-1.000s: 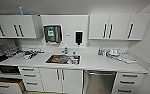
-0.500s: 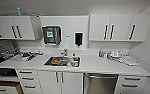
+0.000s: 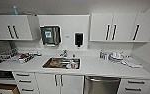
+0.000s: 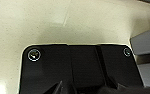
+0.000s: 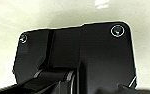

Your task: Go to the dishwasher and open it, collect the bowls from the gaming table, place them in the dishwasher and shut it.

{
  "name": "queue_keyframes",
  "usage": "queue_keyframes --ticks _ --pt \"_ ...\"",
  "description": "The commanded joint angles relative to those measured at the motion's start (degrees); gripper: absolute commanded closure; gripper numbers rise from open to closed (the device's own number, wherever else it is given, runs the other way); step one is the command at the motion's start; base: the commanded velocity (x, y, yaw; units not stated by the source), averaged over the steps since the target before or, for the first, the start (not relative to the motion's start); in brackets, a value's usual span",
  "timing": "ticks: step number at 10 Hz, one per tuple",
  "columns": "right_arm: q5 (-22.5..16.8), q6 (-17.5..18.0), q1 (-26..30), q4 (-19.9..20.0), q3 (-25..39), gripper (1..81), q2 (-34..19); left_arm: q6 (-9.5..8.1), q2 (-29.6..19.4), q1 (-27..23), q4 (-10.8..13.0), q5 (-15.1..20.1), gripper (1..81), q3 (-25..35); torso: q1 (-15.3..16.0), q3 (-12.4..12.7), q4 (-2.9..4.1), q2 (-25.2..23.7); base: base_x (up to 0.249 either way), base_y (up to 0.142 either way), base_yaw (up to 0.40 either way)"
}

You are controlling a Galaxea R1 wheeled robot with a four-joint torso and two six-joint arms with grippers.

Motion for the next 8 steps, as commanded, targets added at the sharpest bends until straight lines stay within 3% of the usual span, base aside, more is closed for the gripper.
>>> queue_keyframes --ticks 1,8 --pt "-3.39 0.02 2.35 0.42 0.01 1.0 0.16 0.22 0.63 -3.10 0.16 2.88 1.0 0.13 0.01 0.00 0.00 0.00 0.149 -0.065 0.000" --pt "-3.39 0.02 2.35 0.42 0.10 1.0 0.16 0.22 0.54 -3.10 0.07 2.88 1.0 0.13 0.01 0.00 0.00 0.00 0.150 -0.076 0.000"
